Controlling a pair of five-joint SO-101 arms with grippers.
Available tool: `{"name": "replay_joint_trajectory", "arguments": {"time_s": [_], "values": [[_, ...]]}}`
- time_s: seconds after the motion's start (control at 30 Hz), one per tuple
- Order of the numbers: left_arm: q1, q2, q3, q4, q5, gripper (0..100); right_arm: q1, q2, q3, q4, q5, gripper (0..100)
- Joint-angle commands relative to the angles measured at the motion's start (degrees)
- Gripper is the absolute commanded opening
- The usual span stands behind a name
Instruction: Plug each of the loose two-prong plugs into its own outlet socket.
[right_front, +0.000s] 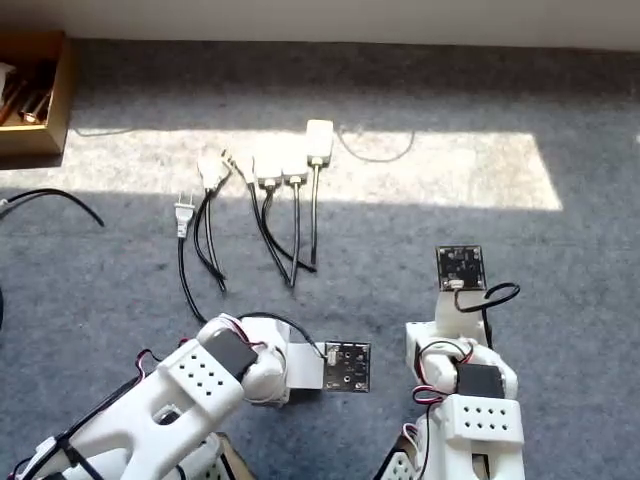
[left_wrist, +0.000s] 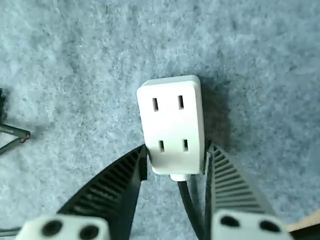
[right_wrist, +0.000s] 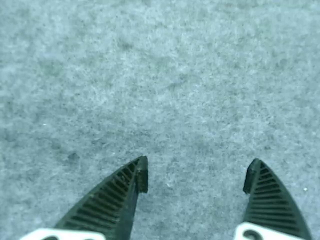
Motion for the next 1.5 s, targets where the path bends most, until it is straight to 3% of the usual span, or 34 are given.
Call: {"name": "replay_joint_trajectory", "arguments": {"time_s": [0.0, 0.1, 0.33, 0.6, 0.67, 0.83, 1.0, 1.2, 1.47], "values": [[-0.66, -0.04, -0.04, -0.35, -4.48, 8, -0.31, -0.66, -0.31, -0.75, 0.62, 30.1], [-0.75, -0.04, -0.04, 3.69, -8.53, 0, -0.31, -0.66, -0.22, -0.92, 0.62, 30.1], [-2.33, -0.48, -0.40, 10.64, -12.75, 0, -0.31, -0.66, -0.13, -0.92, 0.62, 30.1], [-27.82, -0.13, -8.31, 10.99, -27.52, 0, -0.31, -0.66, -0.13, -0.92, 0.62, 30.1], [-31.16, -0.04, -9.89, 10.99, -29.45, 0, -0.40, -0.66, -0.13, -0.92, 0.62, 30.1], [-29.58, -0.04, -8.31, 10.99, -28.84, 0, -0.40, -0.66, -0.13, -0.92, 0.62, 30.1], [-25.45, -0.04, -4.88, 7.03, -22.51, 1, -0.40, -0.66, -0.13, -0.92, 0.62, 30.1], [-25.36, -0.57, -6.11, 5.71, -17.32, 23, -0.40, -0.66, -0.13, -0.92, 0.62, 30.1], [-24.22, -0.57, -11.30, 14.95, -17.41, 26, -0.40, -0.66, -0.13, -0.92, 0.62, 30.1]]}}
